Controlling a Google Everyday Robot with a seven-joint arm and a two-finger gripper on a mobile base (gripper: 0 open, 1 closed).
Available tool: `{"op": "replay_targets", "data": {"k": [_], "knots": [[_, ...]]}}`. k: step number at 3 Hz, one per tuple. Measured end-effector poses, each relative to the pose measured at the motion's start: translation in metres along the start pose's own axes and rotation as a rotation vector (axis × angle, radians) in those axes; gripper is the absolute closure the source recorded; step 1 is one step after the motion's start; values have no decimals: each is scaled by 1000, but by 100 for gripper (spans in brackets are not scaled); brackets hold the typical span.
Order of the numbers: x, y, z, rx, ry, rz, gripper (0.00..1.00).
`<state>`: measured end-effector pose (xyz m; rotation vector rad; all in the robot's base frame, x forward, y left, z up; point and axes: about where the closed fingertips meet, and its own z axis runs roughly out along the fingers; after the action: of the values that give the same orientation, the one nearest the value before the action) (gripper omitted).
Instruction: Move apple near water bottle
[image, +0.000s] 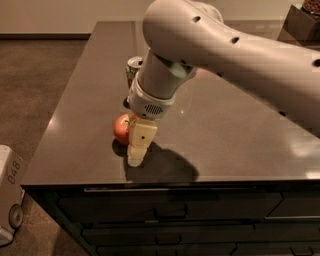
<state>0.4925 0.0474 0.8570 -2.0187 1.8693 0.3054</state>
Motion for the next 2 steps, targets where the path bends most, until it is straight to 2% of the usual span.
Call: {"op": "replay_targets", "data": {"k": [1,2], "knots": [[0,-2,3,-20,8,1,18],[9,-4,-4,-24,8,22,42]]}}
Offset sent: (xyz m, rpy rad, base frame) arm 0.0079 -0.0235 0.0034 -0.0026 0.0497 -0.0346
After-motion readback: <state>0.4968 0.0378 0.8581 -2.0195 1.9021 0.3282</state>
